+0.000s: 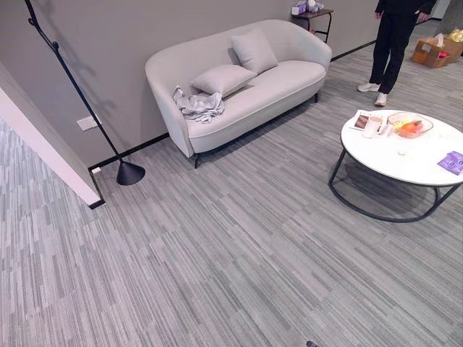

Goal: Hang the clothes on the sofa on the clothes rack.

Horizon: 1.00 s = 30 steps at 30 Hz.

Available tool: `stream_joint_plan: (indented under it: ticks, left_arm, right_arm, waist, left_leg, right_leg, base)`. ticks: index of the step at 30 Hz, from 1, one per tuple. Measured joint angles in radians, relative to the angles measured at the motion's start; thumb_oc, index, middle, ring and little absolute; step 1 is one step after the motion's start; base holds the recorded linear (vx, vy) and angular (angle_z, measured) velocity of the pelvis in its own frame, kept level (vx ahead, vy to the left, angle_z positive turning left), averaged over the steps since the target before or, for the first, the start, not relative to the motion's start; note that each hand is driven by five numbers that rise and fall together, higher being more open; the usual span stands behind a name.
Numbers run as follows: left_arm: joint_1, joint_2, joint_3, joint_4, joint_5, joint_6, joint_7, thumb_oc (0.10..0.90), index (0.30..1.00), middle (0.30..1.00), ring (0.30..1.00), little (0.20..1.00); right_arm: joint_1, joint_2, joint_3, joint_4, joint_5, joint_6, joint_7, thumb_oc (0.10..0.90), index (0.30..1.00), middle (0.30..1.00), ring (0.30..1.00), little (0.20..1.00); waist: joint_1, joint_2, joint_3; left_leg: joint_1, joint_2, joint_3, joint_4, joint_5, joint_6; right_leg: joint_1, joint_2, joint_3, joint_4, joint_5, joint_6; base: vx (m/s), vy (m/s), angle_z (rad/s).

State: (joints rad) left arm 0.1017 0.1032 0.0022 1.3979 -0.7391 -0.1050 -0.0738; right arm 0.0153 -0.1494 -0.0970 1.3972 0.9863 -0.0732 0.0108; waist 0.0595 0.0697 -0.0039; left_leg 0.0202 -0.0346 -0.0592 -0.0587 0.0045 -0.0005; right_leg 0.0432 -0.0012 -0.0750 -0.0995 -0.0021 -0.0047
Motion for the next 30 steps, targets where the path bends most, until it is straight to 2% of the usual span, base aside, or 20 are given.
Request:
stream_joint_plan:
  ticks: [5, 8, 9, 10, 11, 12, 13, 14, 16, 18, 19, 20, 21, 22, 24, 25, 26, 27, 28, 30]
  left_arm:
    - [-0.010, 0.008, -0.001, 0.000, 0.021, 0.000, -0.001, 0.800, 0.900, 0.900, 0.900, 0.900]
    - [-0.039, 0.012, -0.009, 0.001, 0.034, 0.001, -0.001, 0.800, 0.900, 0.900, 0.900, 0.900]
    - [-0.064, 0.014, -0.014, -0.003, 0.034, 0.000, -0.001, 0.800, 0.900, 0.900, 0.900, 0.900]
    - [-0.080, 0.014, -0.022, -0.002, 0.034, 0.001, 0.000, 0.800, 0.900, 0.900, 0.900, 0.900]
    - [-0.094, 0.017, -0.027, -0.002, 0.035, 0.001, 0.000, 0.800, 0.900, 0.900, 0.900, 0.900]
    - [-0.120, 0.023, -0.029, 0.000, 0.036, 0.001, 0.000, 0.800, 0.900, 0.900, 0.900, 0.900]
    - [-0.139, 0.029, -0.033, 0.006, 0.037, 0.001, 0.001, 0.800, 0.900, 0.900, 0.900, 0.900]
    - [-0.145, 0.038, -0.040, 0.009, 0.043, -0.001, 0.002, 0.800, 0.900, 0.900, 0.900, 0.900]
    - [-0.143, 0.041, -0.030, 0.002, 0.055, -0.002, 0.003, 0.800, 0.900, 0.900, 0.900, 0.900]
    - [-0.137, 0.039, -0.023, 0.002, 0.076, -0.005, 0.007, 0.800, 0.900, 0.900, 0.900, 0.900]
    - [-0.139, 0.044, -0.025, 0.003, 0.077, -0.008, 0.007, 0.800, 0.900, 0.900, 0.900, 0.900]
    - [-0.146, 0.056, -0.031, 0.040, 0.090, -0.001, 0.009, 0.800, 0.900, 0.900, 0.900, 0.900]
    - [-0.143, 0.060, -0.032, 0.057, 0.096, 0.000, 0.020, 0.800, 0.900, 0.900, 0.900, 0.900]
    - [-0.121, 0.066, -0.030, 0.054, 0.102, -0.002, 0.023, 0.800, 0.900, 0.900, 0.900, 0.900]
    - [-0.101, 0.084, -0.031, 0.057, 0.115, -0.001, 0.023, 0.800, 0.900, 0.900, 0.900, 0.900]
    - [-0.097, 0.094, -0.025, 0.070, 0.116, -0.010, 0.025, 0.800, 0.900, 0.900, 0.900, 0.900]
    - [-0.084, 0.111, -0.022, 0.075, 0.116, -0.012, 0.027, 0.800, 0.900, 0.900, 0.900, 0.900]
    - [-0.082, 0.071, -0.025, 0.074, 0.117, -0.017, 0.027, 0.800, 0.900, 0.900, 0.900, 0.900]
    - [-0.080, 0.039, -0.035, 0.063, 0.119, -0.030, 0.027, 0.800, 0.900, 0.900, 0.900, 0.900]
    - [-0.085, 0.023, -0.031, 0.033, 0.116, -0.034, 0.008, 0.800, 0.900, 0.900, 0.900, 0.900]
  right_arm:
    - [-0.001, -0.005, 0.000, -0.001, -0.001, 0.018, 0.009, 0.800, 0.900, 0.900, 0.900, 0.900]
    - [-0.023, -0.006, 0.002, -0.014, -0.005, 0.018, 0.011, 0.800, 0.900, 0.900, 0.900, 0.900]
    - [-0.032, 0.001, 0.006, -0.032, -0.012, 0.019, 0.011, 0.800, 0.900, 0.900, 0.900, 0.900]
    - [-0.051, -0.001, 0.017, -0.040, -0.026, 0.017, 0.012, 0.800, 0.900, 0.900, 0.900, 0.900]
    - [-0.069, -0.002, 0.028, -0.042, -0.028, 0.016, 0.013, 0.800, 0.900, 0.900, 0.900, 0.900]
    - [-0.085, -0.002, 0.030, -0.060, -0.029, 0.016, 0.016, 0.800, 0.900, 0.900, 0.900, 0.900]
    - [-0.097, 0.000, 0.030, -0.079, -0.030, 0.018, 0.019, 0.800, 0.900, 0.900, 0.900, 0.900]
    - [-0.086, 0.002, 0.030, -0.089, -0.030, 0.016, 0.021, 0.800, 0.900, 0.900, 0.900, 0.900]
    - [-0.067, -0.005, 0.029, -0.103, -0.030, 0.009, 0.022, 0.800, 0.900, 0.900, 0.900, 0.900]
    - [-0.036, -0.012, 0.009, -0.107, -0.030, -0.007, 0.011, 0.800, 0.900, 0.900, 0.900, 0.900]
    - [-0.033, -0.013, 0.002, -0.098, -0.030, -0.009, 0.009, 0.800, 0.900, 0.900, 0.900, 0.900]
    - [-0.031, -0.024, -0.034, -0.069, -0.031, -0.010, 0.009, 0.800, 0.900, 0.900, 0.900, 0.900]
    - [-0.021, -0.033, -0.048, -0.067, -0.035, -0.006, 0.009, 0.800, 0.900, 0.900, 0.900, 0.900]
    - [-0.010, -0.041, -0.045, -0.075, -0.039, -0.005, 0.010, 0.800, 0.900, 0.900, 0.900, 0.900]
    - [0.007, -0.027, -0.040, -0.075, -0.040, 0.002, 0.015, 0.800, 0.900, 0.900, 0.900, 0.900]
    - [0.019, -0.012, 0.006, -0.066, -0.057, 0.015, 0.019, 0.800, 0.900, 0.900, 0.900, 0.900]
    - [0.039, 0.003, 0.042, -0.067, -0.073, 0.024, 0.029, 0.800, 0.900, 0.900, 0.900, 0.900]
    - [0.046, -0.013, 0.056, -0.060, -0.088, 0.024, 0.031, 0.800, 0.900, 0.900, 0.900, 0.900]
    - [0.024, -0.059, 0.140, -0.040, -0.154, 0.028, 0.031, 0.800, 0.900, 0.900, 0.900, 0.900]
    - [0.003, -0.085, 0.196, -0.096, -0.220, 0.018, 0.040, 0.800, 0.900, 0.900, 0.900, 0.900]
  waist:
    - [-0.002, -0.011, 0.009]
    - [-0.010, -0.011, 0.049]
    - [-0.012, -0.014, 0.068]
    - [-0.015, -0.002, 0.087]
    - [-0.020, -0.004, 0.106]
    - [-0.025, -0.010, 0.135]
    - [-0.022, -0.012, 0.161]
    - [-0.026, -0.023, 0.158]
    - [-0.029, -0.037, 0.155]
    - [-0.021, -0.041, 0.137]
    - [-0.011, -0.044, 0.132]
    - [-0.024, -0.050, 0.121]
    - [-0.028, -0.055, 0.115]
    - [-0.030, -0.052, 0.115]
    - [-0.049, -0.058, 0.102]
    - [-0.049, -0.067, 0.080]
    - [-0.058, -0.074, 0.049]
    - [-0.053, -0.050, 0.022]
    - [-0.044, -0.034, 0.009]
    - [-0.024, -0.036, -0.003]
  left_leg:
    - [0.012, -0.001, 0.000, -0.013, 0.001, 0.002]
    - [0.021, 0.001, -0.004, -0.017, 0.007, 0.020]
    - [0.023, -0.005, 0.003, -0.017, 0.006, 0.022]
    - [0.026, 0.006, 0.017, -0.018, 0.007, 0.025]
    - [0.027, 0.014, 0.028, -0.019, 0.009, 0.031]
    - [0.040, 0.013, 0.038, -0.018, 0.008, 0.046]
    - [0.056, 0.011, 0.045, -0.016, -0.005, 0.065]
    - [0.057, -0.005, 0.048, -0.010, -0.016, 0.071]
    - [0.066, -0.027, 0.049, -0.017, -0.019, 0.076]
    - [0.063, -0.038, 0.047, -0.018, -0.024, 0.074]
    - [0.072, -0.037, 0.050, -0.020, -0.028, 0.058]
    - [0.066, -0.047, 0.033, -0.018, -0.043, 0.049]
    - [0.075, -0.050, 0.017, -0.019, -0.051, 0.052]
    - [0.104, -0.031, 0.019, -0.023, -0.052, 0.044]
    - [0.153, 0.006, 0.013, -0.030, -0.085, 0.001]
    - [0.171, 0.037, 0.000, -0.030, -0.112, -0.029]
    - [0.184, 0.067, -0.018, -0.030, -0.131, -0.053]
    - [0.190, 0.123, -0.034, -0.025, -0.132, -0.079]
    - [0.173, 0.176, -0.060, 0.023, -0.129, -0.091]
    - [0.144, 0.211, -0.067, 0.108, -0.113, -0.114]
  right_leg:
    - [0.006, -0.001, 0.000, 0.000, -0.001, 0.001]
    - [-0.028, -0.001, -0.003, 0.085, -0.026, 0.017]
    - [-0.056, -0.002, -0.007, 0.138, -0.034, 0.029]
    - [-0.114, -0.002, -0.020, 0.248, -0.053, 0.058]
    - [-0.167, -0.010, -0.046, 0.356, -0.067, 0.080]
    - [-0.230, -0.034, -0.091, 0.505, -0.078, 0.112]
    - [-0.305, -0.079, -0.135, 0.652, -0.089, 0.154]
    - [-0.358, -0.145, -0.181, 0.741, -0.113, 0.199]
    - [-0.357, -0.218, -0.225, 0.668, -0.121, 0.178]
    - [-0.335, -0.266, -0.225, 0.440, -0.103, 0.147]
    - [-0.346, -0.289, -0.201, 0.379, -0.088, 0.161]
    - [-0.331, -0.338, -0.140, 0.189, -0.016, 0.182]
    - [-0.311, -0.364, -0.111, 0.064, 0.029, 0.186]
    - [-0.301, -0.373, -0.112, 0.017, 0.069, 0.180]
    - [-0.269, -0.344, -0.122, 0.017, 0.121, 0.183]
    - [-0.246, -0.301, -0.144, 0.048, 0.134, 0.187]
    - [-0.229, -0.260, -0.117, 0.060, 0.184, 0.152]
    - [-0.226, -0.201, -0.137, 0.082, 0.190, 0.142]
    - [-0.217, -0.162, -0.146, 0.096, 0.181, 0.111]
    - [-0.207, -0.106, -0.157, 0.097, 0.148, 0.076]
  base:
    - [0.02, 0.077, -0.01]
    - [-0.05, 0.081, -0.09]
    - [-0.04, 0.117, -0.29]
    - [-0.01, 0.117, -0.39]
    - [0.09, 0.067, -0.39]
    - [0.15, -0.007, -0.27]
    - [0.14, -0.044, -0.13]
    - [0.19, -0.162, -0.01]
    - [0.14, -0.127, 0.13]
    - [0.26, -0.175, 0.16]
    - [0.48, -0.281, 0.18]
    - [0.38, -0.191, 0.13]
    - [0.42, -0.222, 0.14]
    - [0.50, -0.323, 0.02]
    - [0.47, -0.328, 0.15]
    - [0.45, -0.377, 0.43]
    - [0.31, -0.274, 0.45]
    - [0.40, -0.392, 0.34]
    - [0.26, -0.330, -0.02]
    - [0.32, -0.381, -0.14]
